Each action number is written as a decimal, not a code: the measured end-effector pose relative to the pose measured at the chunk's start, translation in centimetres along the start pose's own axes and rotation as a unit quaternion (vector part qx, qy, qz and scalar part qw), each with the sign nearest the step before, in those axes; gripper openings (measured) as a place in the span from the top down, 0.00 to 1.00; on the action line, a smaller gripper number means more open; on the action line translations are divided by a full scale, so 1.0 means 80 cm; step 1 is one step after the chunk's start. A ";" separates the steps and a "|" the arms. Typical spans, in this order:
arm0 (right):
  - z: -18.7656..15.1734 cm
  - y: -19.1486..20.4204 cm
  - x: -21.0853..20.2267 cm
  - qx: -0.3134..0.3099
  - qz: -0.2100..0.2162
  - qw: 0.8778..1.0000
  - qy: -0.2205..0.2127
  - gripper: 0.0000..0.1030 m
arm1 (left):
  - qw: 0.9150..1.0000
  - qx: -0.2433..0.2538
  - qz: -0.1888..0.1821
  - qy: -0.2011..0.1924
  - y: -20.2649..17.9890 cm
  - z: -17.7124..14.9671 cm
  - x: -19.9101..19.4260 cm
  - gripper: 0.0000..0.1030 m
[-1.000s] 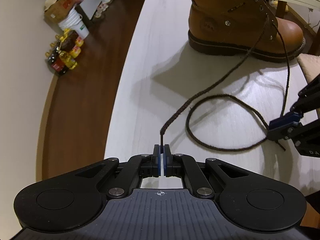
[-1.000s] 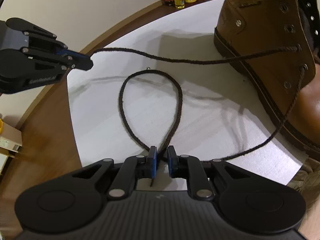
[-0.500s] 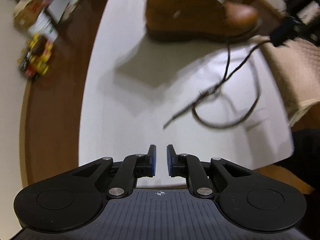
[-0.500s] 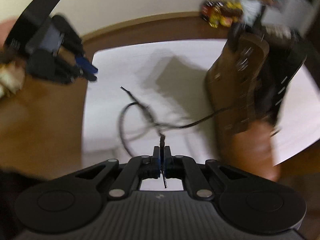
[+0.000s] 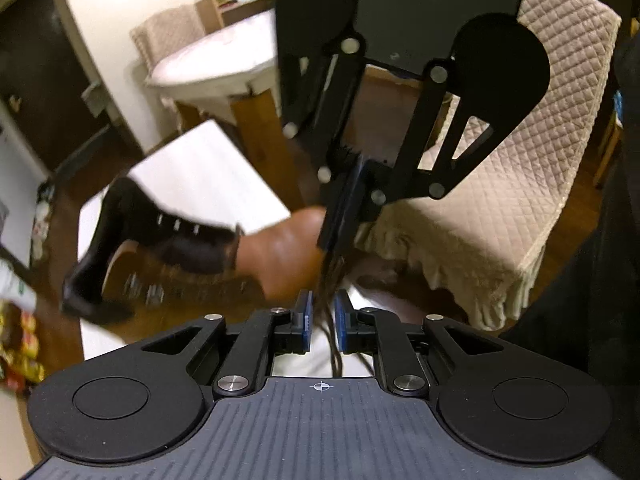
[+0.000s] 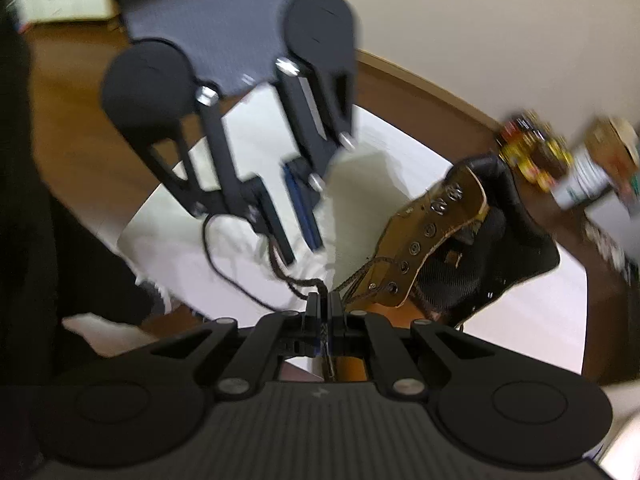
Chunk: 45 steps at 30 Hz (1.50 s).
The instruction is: Lace up shoes with both hands
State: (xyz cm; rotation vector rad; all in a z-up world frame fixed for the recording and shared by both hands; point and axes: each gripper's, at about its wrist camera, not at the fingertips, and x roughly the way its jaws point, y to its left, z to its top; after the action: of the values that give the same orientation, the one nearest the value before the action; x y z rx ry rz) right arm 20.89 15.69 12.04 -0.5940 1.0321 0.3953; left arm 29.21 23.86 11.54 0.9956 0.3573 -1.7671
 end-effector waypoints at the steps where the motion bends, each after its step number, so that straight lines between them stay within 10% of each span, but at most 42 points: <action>1: -0.004 0.000 -0.001 -0.013 0.005 1.000 -0.005 0.96 | 1.000 0.012 -0.002 -0.007 -0.005 0.010 0.005 0.87; 12: -0.052 -0.023 -0.017 -0.016 0.001 0.999 -0.038 0.96 | 0.989 -0.144 0.019 0.014 0.006 0.041 0.018 0.97; 22: -0.114 -0.088 0.037 0.303 0.036 0.952 -0.021 0.89 | 0.898 -0.415 0.142 0.021 0.004 -0.019 -0.095 0.97; 25: -0.119 -0.092 0.056 0.355 0.053 0.933 -0.030 0.89 | 0.887 -0.425 0.182 0.018 0.006 -0.019 -0.127 0.97; 39: -0.093 -0.100 0.060 0.502 0.021 0.861 -0.079 0.86 | 0.877 -0.388 0.285 -0.003 0.053 -0.046 -0.263 0.97; 45: -0.105 -0.123 0.056 0.545 -0.012 0.833 -0.094 0.86 | 0.912 -0.348 0.217 -0.027 0.029 -0.001 -0.196 0.96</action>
State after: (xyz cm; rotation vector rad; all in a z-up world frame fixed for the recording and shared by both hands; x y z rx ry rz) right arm 22.88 2.88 7.56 0.4613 0.8840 -0.1937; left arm 33.30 32.87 23.89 0.4574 0.6218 -1.1202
